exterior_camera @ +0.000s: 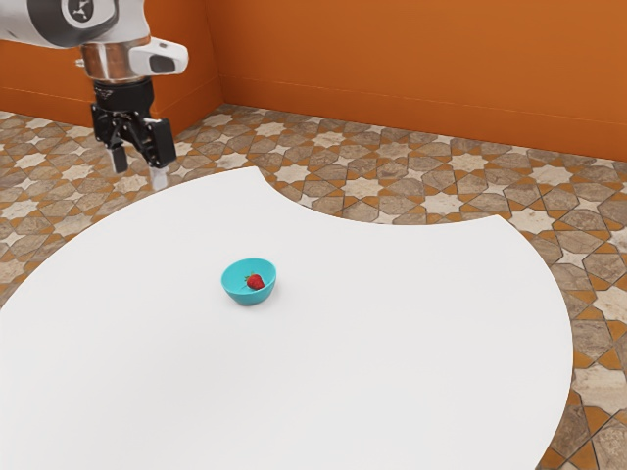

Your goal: Take strawberry from the bowl

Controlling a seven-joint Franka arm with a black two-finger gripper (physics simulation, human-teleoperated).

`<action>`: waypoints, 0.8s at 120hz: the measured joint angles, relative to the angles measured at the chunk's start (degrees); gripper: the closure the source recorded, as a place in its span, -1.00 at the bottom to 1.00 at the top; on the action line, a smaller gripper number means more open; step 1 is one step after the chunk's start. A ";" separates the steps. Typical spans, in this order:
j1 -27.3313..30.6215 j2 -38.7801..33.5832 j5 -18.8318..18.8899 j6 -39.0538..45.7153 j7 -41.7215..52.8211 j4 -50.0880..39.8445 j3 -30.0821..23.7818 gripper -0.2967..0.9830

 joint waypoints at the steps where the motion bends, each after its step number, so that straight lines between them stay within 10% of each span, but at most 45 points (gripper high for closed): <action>1: 0.00 0.01 0.00 0.03 0.02 0.00 -0.01 -0.54; 42: -3.30 1.65 0.69 0.60 2.06 -0.71 -2.03 -0.53; 96: -2.35 21.30 0.68 19.33 33.22 -0.73 0.03 -0.54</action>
